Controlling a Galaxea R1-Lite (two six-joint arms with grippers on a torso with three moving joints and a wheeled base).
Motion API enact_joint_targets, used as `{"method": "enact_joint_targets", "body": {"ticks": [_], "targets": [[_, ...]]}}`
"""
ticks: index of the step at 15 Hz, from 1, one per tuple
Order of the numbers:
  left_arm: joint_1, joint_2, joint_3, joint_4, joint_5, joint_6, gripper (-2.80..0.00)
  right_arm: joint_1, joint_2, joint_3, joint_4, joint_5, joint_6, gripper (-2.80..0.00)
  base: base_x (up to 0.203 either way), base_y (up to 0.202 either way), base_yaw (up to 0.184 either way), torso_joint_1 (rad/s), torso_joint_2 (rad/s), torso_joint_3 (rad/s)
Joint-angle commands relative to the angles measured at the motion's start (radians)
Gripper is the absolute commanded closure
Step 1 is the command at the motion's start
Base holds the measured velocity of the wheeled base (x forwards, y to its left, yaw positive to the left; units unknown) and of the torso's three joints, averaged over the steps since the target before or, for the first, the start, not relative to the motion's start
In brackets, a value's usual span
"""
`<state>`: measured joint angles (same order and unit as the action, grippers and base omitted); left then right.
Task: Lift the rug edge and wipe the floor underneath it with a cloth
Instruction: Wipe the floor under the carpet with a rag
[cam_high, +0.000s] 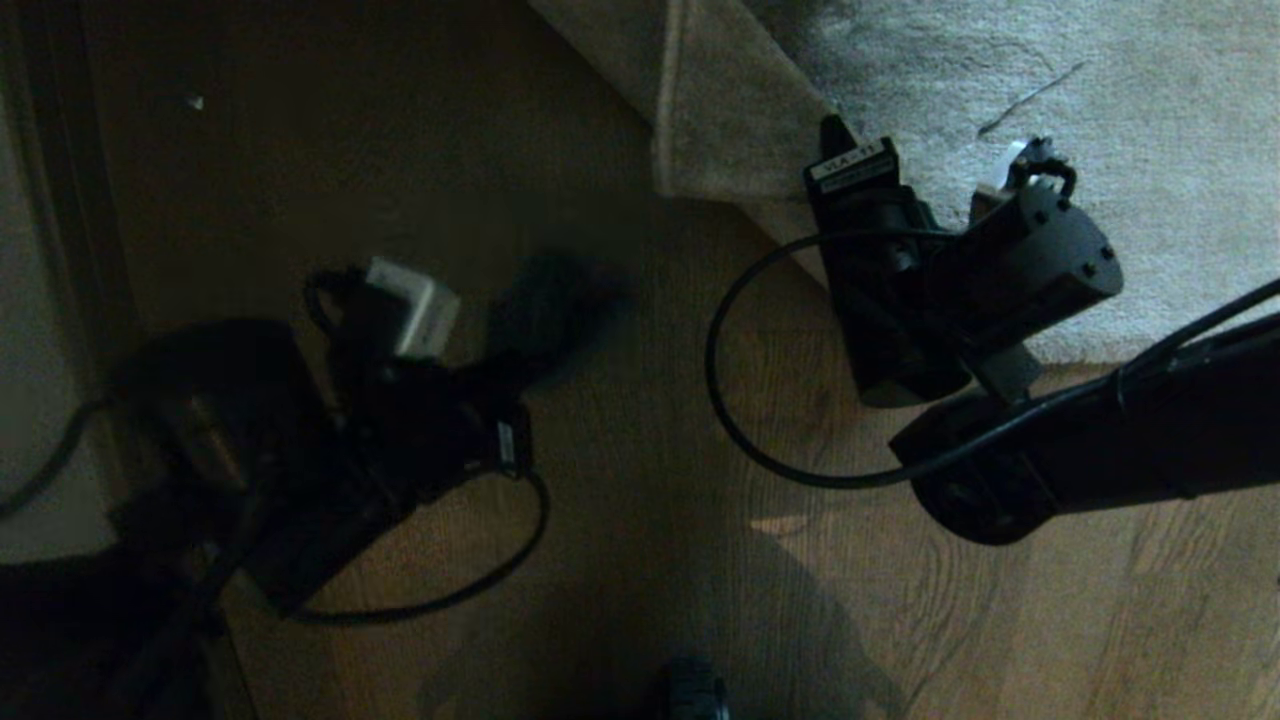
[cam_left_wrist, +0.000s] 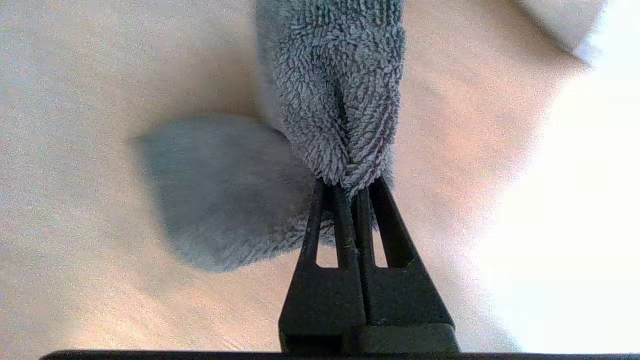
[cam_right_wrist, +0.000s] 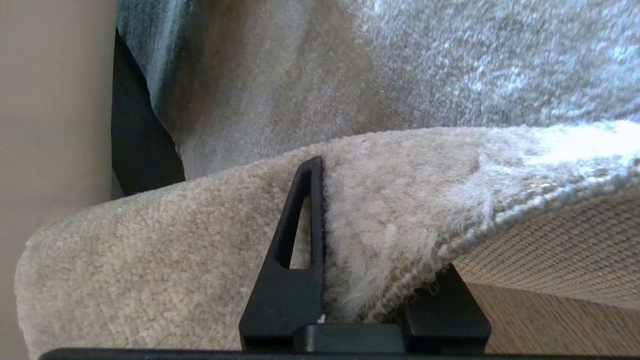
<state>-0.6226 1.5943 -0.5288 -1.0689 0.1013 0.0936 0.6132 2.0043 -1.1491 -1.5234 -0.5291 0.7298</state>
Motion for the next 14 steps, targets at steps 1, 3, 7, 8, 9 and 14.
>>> {"method": "enact_joint_targets", "body": {"ticks": [1,3,7,8,9,14], "targets": [[-0.09,-0.036,0.067,-0.004,-0.003,0.0,0.0,0.002,0.005,-0.001,-0.026,-0.003,0.003,0.0,0.0,0.0,0.0,0.0,0.0,0.0],[-0.156,0.019,0.075,-0.004,-0.005,0.0,0.0,0.001,0.003,-0.011,-0.026,-0.003,0.004,0.0,0.0,0.0,0.0,0.0,0.0,0.0],[-0.217,0.151,0.025,-0.006,-0.003,0.0,0.0,-0.003,-0.002,-0.104,-0.028,-0.001,0.004,0.0,0.0,0.0,0.0,0.0,0.0,0.0],[-0.219,0.178,-0.009,-0.006,-0.002,0.0,0.0,-0.003,-0.002,-0.11,-0.026,0.0,0.003,0.0,0.0,0.0,0.0,0.0,0.0,0.0],[-0.219,0.212,-0.048,-0.006,-0.002,0.0,0.0,-0.003,-0.002,-0.11,-0.026,0.0,0.002,0.0,0.0,0.0,0.0,0.0,0.0,0.0],[-0.217,0.397,-0.224,-0.008,0.0,-0.004,0.0,-0.012,0.001,-0.103,-0.026,0.0,0.002,0.0,0.0,0.0,0.0,0.0,0.0,0.0]]}}
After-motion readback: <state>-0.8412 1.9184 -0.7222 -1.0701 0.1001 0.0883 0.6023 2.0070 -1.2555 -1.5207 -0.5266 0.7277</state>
